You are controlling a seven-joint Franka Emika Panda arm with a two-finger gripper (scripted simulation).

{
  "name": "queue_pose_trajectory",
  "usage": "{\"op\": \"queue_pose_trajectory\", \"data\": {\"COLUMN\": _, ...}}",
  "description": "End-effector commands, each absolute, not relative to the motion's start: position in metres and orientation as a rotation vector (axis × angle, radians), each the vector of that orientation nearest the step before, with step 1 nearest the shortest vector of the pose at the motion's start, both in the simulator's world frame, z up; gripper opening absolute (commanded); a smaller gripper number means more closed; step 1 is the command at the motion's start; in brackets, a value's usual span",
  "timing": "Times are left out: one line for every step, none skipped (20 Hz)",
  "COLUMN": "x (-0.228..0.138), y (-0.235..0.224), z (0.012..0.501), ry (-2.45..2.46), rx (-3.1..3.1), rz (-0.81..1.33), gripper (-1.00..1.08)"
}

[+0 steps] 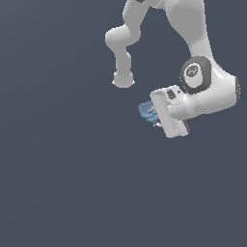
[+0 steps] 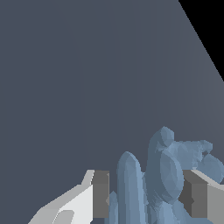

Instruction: Pick up the object and move it to a goal position.

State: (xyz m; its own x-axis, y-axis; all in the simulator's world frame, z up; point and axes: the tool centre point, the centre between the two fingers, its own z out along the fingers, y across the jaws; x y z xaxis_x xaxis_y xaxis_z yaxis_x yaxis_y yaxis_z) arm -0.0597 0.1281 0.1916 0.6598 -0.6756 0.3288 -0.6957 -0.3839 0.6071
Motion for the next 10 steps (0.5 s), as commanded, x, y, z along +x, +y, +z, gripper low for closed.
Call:
{"op": "queue_pose_trajectory", "data": {"x": -0.064, "y": 0.152, "z": 0.206, "ry": -1.057, "rx": 2.131, "rz": 0.034, "gripper": -1.00}}
{"op": "queue_pose_trajectory", "data": {"x": -0.065, "y": 0.160, "z": 0.211, "ry": -1.057, "rx": 2.131, "rz": 0.034, "gripper": -1.00}}
{"op": "queue_pose_trajectory", "data": {"x": -0.066, "y": 0.168, "z": 0.216, "ry": -1.058, "rx": 2.131, "rz": 0.034, "gripper": -1.00}}
{"op": "queue_pose_trajectory", "data": {"x": -0.067, "y": 0.175, "z": 0.220, "ry": -1.058, "rx": 2.131, "rz": 0.034, "gripper": -1.00}}
{"op": "queue_pose_trajectory", "data": {"x": -0.067, "y": 0.181, "z": 0.223, "ry": -1.058, "rx": 2.131, "rz": 0.034, "gripper": -1.00}}
{"op": "queue_pose_trajectory", "data": {"x": -0.068, "y": 0.187, "z": 0.227, "ry": -1.059, "rx": 2.131, "rz": 0.034, "gripper": -1.00}}
{"op": "queue_pose_trajectory", "data": {"x": -0.068, "y": 0.192, "z": 0.230, "ry": -1.059, "rx": 2.131, "rz": 0.034, "gripper": -1.00}}
{"op": "queue_pose_trajectory", "data": {"x": -0.069, "y": 0.197, "z": 0.233, "ry": -1.059, "rx": 2.131, "rz": 0.034, "gripper": -1.00}}
{"op": "queue_pose_trajectory", "data": {"x": -0.069, "y": 0.201, "z": 0.235, "ry": -1.059, "rx": 2.131, "rz": 0.034, "gripper": -1.00}}
{"op": "queue_pose_trajectory", "data": {"x": -0.069, "y": 0.204, "z": 0.237, "ry": -1.059, "rx": 2.131, "rz": 0.035, "gripper": -1.00}}
